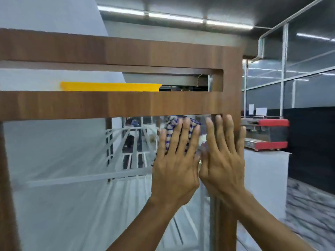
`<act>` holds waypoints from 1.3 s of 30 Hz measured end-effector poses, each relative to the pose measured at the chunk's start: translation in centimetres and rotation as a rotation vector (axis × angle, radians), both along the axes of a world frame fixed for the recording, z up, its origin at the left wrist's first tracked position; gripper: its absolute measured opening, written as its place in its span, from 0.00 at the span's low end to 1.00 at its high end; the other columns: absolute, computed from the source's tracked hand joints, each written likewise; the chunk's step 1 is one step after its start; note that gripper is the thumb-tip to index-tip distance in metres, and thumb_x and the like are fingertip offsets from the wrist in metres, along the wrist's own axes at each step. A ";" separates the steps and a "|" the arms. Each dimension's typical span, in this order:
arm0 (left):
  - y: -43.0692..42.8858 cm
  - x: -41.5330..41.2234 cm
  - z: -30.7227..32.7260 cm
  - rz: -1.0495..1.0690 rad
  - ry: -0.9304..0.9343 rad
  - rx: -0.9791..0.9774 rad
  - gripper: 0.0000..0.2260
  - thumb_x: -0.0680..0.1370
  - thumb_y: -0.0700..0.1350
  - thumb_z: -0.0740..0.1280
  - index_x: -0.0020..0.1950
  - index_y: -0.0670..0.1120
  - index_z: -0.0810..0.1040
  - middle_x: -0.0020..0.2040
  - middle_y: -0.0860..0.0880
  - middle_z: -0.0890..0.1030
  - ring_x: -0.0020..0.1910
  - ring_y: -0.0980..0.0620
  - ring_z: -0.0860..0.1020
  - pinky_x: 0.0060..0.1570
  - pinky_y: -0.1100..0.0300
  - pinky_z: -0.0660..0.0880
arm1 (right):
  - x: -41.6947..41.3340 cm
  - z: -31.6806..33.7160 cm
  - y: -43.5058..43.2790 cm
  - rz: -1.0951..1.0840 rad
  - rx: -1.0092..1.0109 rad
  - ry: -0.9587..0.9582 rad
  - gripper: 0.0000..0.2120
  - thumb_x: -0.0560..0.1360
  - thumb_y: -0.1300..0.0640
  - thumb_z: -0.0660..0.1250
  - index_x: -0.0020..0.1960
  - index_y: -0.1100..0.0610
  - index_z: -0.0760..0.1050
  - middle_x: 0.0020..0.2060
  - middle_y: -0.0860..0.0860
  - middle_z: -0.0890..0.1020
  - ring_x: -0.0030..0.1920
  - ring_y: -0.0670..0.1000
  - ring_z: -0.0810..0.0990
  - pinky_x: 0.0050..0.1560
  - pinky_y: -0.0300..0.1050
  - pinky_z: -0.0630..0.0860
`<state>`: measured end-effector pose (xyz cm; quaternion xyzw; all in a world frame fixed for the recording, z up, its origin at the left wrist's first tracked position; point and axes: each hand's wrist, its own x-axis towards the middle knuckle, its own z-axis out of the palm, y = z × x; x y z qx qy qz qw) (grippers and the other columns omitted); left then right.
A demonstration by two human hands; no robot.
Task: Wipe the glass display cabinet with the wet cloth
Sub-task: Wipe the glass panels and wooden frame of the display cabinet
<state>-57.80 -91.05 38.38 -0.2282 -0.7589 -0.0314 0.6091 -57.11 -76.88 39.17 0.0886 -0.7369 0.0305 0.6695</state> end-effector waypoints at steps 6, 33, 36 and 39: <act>5.9 -0.4 0.5 -0.025 0.019 0.057 0.27 0.86 0.50 0.51 0.84 0.44 0.54 0.85 0.43 0.53 0.84 0.45 0.50 0.82 0.43 0.48 | 0.0 1.0 5.6 0.318 0.040 -0.064 0.30 0.81 0.56 0.55 0.81 0.63 0.54 0.82 0.60 0.55 0.82 0.60 0.53 0.78 0.71 0.56; 14.4 0.4 -1.4 -0.082 0.119 0.513 0.27 0.83 0.47 0.62 0.79 0.41 0.59 0.82 0.38 0.58 0.83 0.42 0.56 0.80 0.51 0.58 | -8.0 0.0 8.2 1.682 -0.154 -0.206 0.24 0.86 0.53 0.50 0.79 0.62 0.57 0.79 0.63 0.60 0.81 0.63 0.57 0.78 0.67 0.60; 15.1 0.4 -1.7 -0.013 0.127 0.544 0.25 0.85 0.47 0.60 0.80 0.43 0.59 0.82 0.39 0.59 0.83 0.42 0.57 0.79 0.44 0.62 | -10.0 -0.3 7.8 1.740 -0.142 -0.203 0.24 0.87 0.49 0.50 0.78 0.60 0.58 0.79 0.60 0.59 0.81 0.64 0.57 0.75 0.73 0.60; 15.7 0.3 -2.1 0.104 0.218 0.548 0.24 0.84 0.43 0.61 0.79 0.40 0.62 0.80 0.37 0.64 0.81 0.41 0.62 0.76 0.38 0.65 | -10.9 -0.4 7.1 1.841 -0.126 -0.190 0.23 0.87 0.49 0.49 0.78 0.58 0.58 0.79 0.59 0.60 0.81 0.63 0.58 0.76 0.71 0.60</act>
